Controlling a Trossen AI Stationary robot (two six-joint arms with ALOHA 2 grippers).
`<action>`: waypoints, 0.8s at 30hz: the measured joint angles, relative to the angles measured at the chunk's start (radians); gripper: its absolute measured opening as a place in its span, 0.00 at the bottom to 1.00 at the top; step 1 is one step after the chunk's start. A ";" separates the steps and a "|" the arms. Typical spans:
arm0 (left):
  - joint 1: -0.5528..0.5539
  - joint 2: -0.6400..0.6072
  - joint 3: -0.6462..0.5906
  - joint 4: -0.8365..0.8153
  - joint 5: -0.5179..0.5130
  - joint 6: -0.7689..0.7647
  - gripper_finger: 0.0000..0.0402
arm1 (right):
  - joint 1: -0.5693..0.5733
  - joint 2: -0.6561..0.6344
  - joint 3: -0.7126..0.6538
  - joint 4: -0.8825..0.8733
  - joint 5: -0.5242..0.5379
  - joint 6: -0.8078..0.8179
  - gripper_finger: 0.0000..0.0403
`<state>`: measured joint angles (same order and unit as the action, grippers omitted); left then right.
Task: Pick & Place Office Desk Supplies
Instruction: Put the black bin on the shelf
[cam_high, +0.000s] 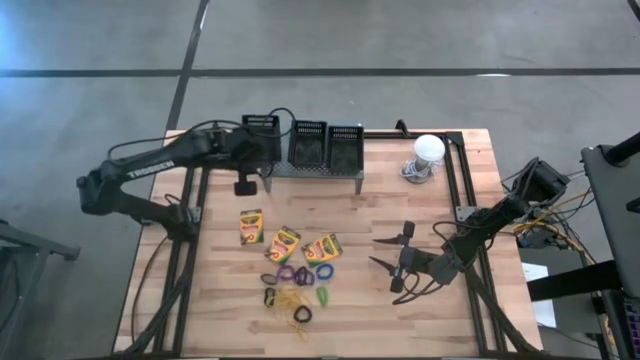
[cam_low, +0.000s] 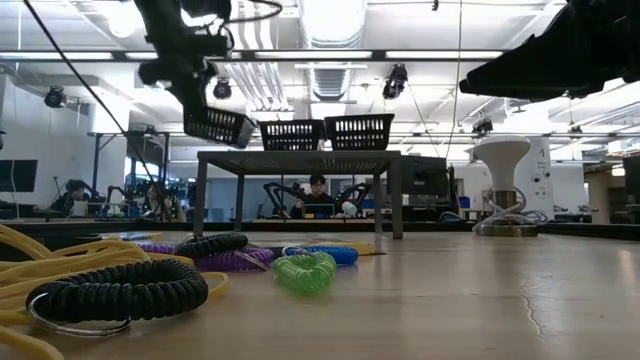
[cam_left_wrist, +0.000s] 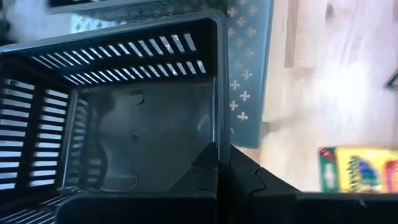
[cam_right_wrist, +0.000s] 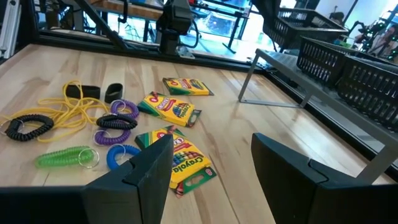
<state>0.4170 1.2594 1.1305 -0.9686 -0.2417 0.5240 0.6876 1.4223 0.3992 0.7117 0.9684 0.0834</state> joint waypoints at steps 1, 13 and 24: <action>0.000 0.000 -0.011 0.011 0.000 0.032 0.02 | 0.000 0.000 0.000 -0.002 0.000 0.007 0.53; -0.003 -0.001 -0.057 0.110 0.010 0.052 0.03 | 0.000 0.000 0.000 -0.005 0.000 0.022 0.53; -0.003 -0.001 -0.057 0.199 0.035 0.053 0.22 | 0.000 0.000 0.000 -0.005 -0.001 0.022 0.53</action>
<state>0.4137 1.2587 1.0737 -0.7697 -0.2071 0.5767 0.6876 1.4223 0.3988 0.7067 0.9672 0.1055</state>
